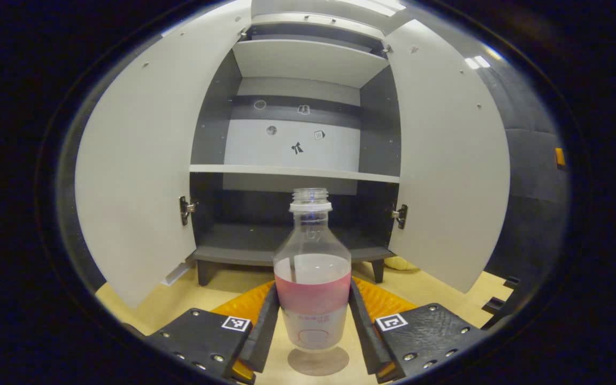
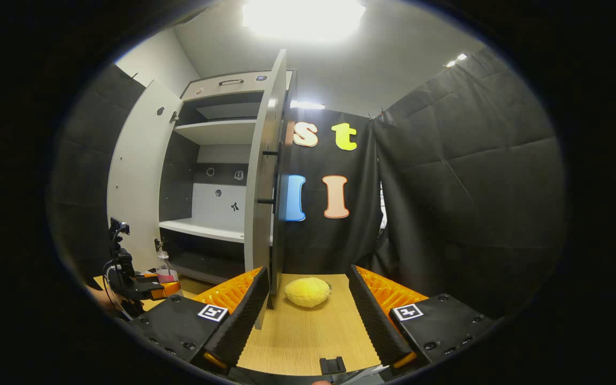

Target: Grasp the bottle in the cabinet with the left hand and place it on the coaster, then close the right door with the right hand and the left door with the left hand.

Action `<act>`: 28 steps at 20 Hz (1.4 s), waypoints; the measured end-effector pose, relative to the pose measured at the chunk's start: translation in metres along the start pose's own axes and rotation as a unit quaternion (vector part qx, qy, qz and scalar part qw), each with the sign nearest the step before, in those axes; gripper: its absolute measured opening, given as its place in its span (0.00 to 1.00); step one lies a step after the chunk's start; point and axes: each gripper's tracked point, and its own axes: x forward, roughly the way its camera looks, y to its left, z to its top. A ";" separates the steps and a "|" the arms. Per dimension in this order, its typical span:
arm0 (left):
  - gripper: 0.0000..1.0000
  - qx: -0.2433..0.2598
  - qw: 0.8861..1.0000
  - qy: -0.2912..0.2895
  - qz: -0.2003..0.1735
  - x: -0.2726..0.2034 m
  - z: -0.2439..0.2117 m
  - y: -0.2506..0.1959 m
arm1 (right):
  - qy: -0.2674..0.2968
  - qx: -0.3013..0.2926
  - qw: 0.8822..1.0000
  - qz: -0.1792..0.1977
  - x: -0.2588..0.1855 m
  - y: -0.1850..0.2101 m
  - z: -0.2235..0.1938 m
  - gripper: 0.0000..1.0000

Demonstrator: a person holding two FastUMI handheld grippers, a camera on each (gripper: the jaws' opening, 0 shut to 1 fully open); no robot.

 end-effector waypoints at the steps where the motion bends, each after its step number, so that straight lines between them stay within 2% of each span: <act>1: 0.70 -0.001 1.000 0.001 0.000 0.000 -0.008 -0.001 | 0.000 -0.006 1.000 0.001 -0.002 0.001 0.001 0.96; 6: 0.70 0.008 1.000 0.012 0.011 0.000 -0.042 -0.003 | 0.004 -0.010 1.000 0.002 0.000 0.000 -0.004 0.96; 7: 0.70 0.013 1.000 0.014 0.014 0.002 -0.049 -0.002 | 0.007 -0.009 1.000 0.003 -0.002 0.000 -0.007 0.93; 8: 0.70 0.014 1.000 0.018 0.016 0.004 -0.055 -0.001 | 0.010 -0.009 1.000 0.003 -0.001 -0.001 -0.010 0.96; 13: 0.70 0.003 0.999 0.014 0.042 0.009 -0.072 0.005 | 0.015 -0.010 1.000 -0.006 -0.004 -0.007 -0.015 0.96; 14: 0.77 0.003 0.999 0.018 0.043 0.010 -0.080 0.004 | 0.017 -0.012 1.000 -0.009 -0.002 -0.009 -0.018 0.96; 15: 0.70 0.004 0.999 0.020 0.045 0.009 -0.085 0.003 | 0.019 -0.012 1.000 -0.010 -0.002 -0.010 -0.020 0.96; 17: 0.71 0.011 0.999 0.009 0.050 0.001 -0.089 -0.002 | 0.022 -0.013 1.000 -0.012 -0.003 -0.009 -0.023 0.96; 22: 0.72 0.011 0.998 0.026 0.058 0.008 -0.086 -0.006 | 0.022 -0.014 1.000 -0.014 0.005 -0.010 -0.028 0.96; 23: 0.80 0.012 0.998 0.024 0.058 0.004 -0.084 -0.008 | 0.021 -0.012 1.000 -0.013 0.006 -0.009 -0.028 0.96; 24: 0.83 0.016 0.998 0.022 0.058 0.000 -0.083 -0.010 | 0.020 -0.011 1.000 -0.011 0.006 -0.008 -0.028 0.96; 25: 0.90 0.019 0.998 0.022 0.057 -0.003 -0.080 -0.013 | 0.019 -0.008 1.000 -0.009 0.007 -0.008 -0.027 0.96; 28: 0.90 0.027 0.998 0.024 0.054 -0.004 -0.073 -0.016 | 0.017 -0.002 1.000 -0.002 0.010 -0.006 -0.026 0.96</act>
